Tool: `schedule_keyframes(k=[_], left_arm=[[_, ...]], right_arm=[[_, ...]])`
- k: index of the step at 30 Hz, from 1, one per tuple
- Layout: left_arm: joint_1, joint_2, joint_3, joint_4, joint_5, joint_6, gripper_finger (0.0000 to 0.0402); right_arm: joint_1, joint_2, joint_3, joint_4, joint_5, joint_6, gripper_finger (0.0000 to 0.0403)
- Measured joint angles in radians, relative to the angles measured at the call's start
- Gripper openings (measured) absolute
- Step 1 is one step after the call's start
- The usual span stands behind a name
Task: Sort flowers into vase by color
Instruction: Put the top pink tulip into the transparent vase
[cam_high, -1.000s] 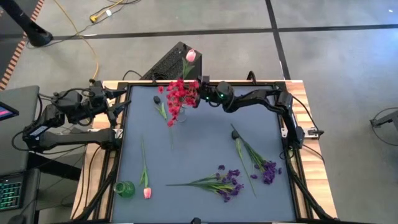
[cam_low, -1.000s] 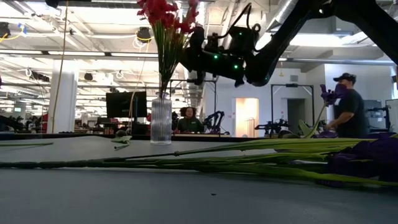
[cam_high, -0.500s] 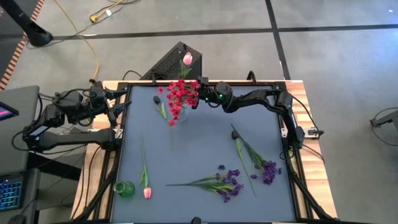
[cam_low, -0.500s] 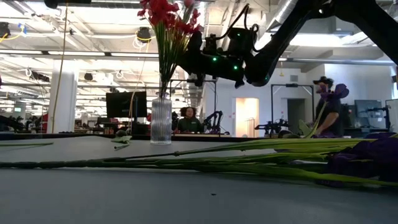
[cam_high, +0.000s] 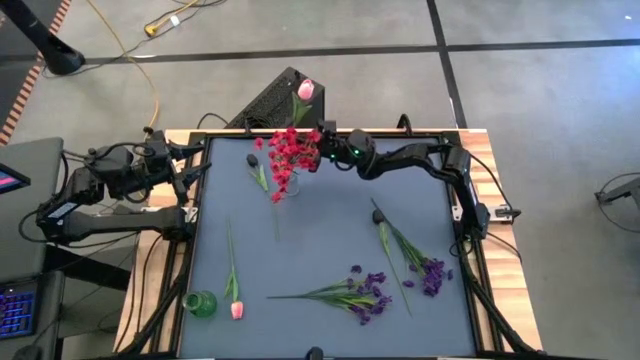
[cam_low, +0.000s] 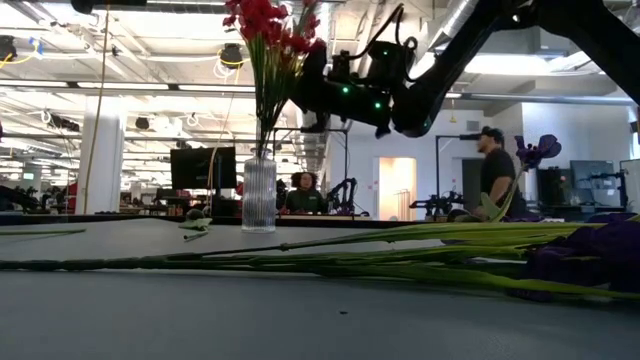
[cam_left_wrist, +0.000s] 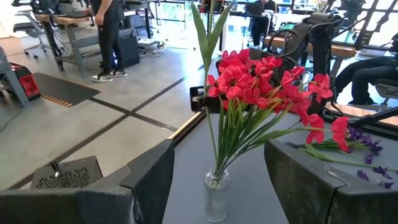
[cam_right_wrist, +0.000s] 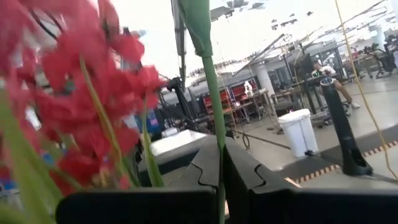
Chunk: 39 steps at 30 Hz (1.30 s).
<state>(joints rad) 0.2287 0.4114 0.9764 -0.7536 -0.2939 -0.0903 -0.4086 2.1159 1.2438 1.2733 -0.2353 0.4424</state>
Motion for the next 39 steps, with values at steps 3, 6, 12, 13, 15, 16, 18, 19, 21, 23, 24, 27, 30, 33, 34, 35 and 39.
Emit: schedule_keyframes(k=[3, 6, 12, 13, 15, 16, 18, 19, 21, 23, 24, 27, 30, 33, 34, 35, 39], left_arm=[[0.0, 0.0, 0.0, -0.013, 0.0, -0.003, 0.0237], [0.0, 0.0, 0.0, -0.029, 0.0, -0.006, 0.0237], [0.0, 0.0, 0.0, -0.042, 0.0, -0.008, 0.0237], [0.0, 0.0, 0.0, -0.042, 0.0, -0.008, 0.0237], [0.0, 0.0, 0.0, -0.042, 0.0, -0.008, 0.0237], [0.0, 0.0, 0.0, -0.042, 0.0, -0.008, 0.0237], [0.0, 0.0, 0.0, -0.042, 0.0, -0.009, 0.0237], [0.0, 0.0, 0.0, -0.042, 0.0, -0.01, 0.0237], [0.0, 0.0, 0.0, -0.042, 0.0, -0.01, 0.0237], [0.0, 0.0, 0.0, -0.042, 0.0, -0.018, 0.0237], [0.0, 0.0, 0.0, -0.042, 0.0, -0.023, 0.0237], [0.0, 0.0, 0.0, -0.042, 0.0, -0.027, 0.0237], [0.0, 0.0, 0.0, -0.042, 0.0, -0.032, 0.0237], [0.0, 0.0, 0.0, -0.042, 0.0, -0.035, 0.0237], [0.0, 0.0, 0.0, -0.042, 0.0, -0.035, 0.0237], [0.0, 0.0, 0.0, -0.042, 0.0, -0.036, 0.0237], [0.0, 0.0, 0.0, -0.042, 0.0, -0.038, 0.0237]], right_arm=[[-0.008, 0.0, 0.014, -0.001, -0.027, 0.012, 0.0031], [-0.018, 0.0, 0.017, -0.001, -0.042, 0.036, 0.0031], [-0.03, 0.0, 0.017, 0.0, -0.046, 0.053, 0.0031], [-0.033, 0.0, 0.017, 0.0, -0.046, 0.054, 0.0031], [-0.033, 0.0, 0.017, -0.003, -0.046, 0.054, 0.0031], [-0.033, 0.0, 0.017, -0.006, -0.046, 0.054, 0.0031], [-0.033, 0.0, 0.017, -0.01, -0.047, 0.054, 0.0031], [-0.032, 0.0, 0.017, -0.011, -0.048, 0.055, 0.0031], [-0.028, 0.0, 0.017, -0.012, -0.049, 0.055, 0.0031], [-0.023, 0.0, 0.017, -0.012, -0.05, 0.053, 0.0031], [-0.02, 0.0, 0.017, -0.012, -0.051, 0.049, 0.0031], [-0.015, 0.0, 0.017, -0.017, -0.051, 0.026, 0.0031], [-0.006, -0.001, 0.017, -0.046, -0.03, 0.022, 0.0031], [0.003, -0.001, 0.017, -0.063, -0.012, -0.004, 0.0031], [0.006, -0.001, 0.017, -0.063, -0.006, -0.013, 0.0031], [0.009, -0.001, 0.017, -0.063, -0.004, -0.02, 0.0031], [0.01, -0.001, 0.017, -0.076, -0.004, -0.03, 0.0031]])
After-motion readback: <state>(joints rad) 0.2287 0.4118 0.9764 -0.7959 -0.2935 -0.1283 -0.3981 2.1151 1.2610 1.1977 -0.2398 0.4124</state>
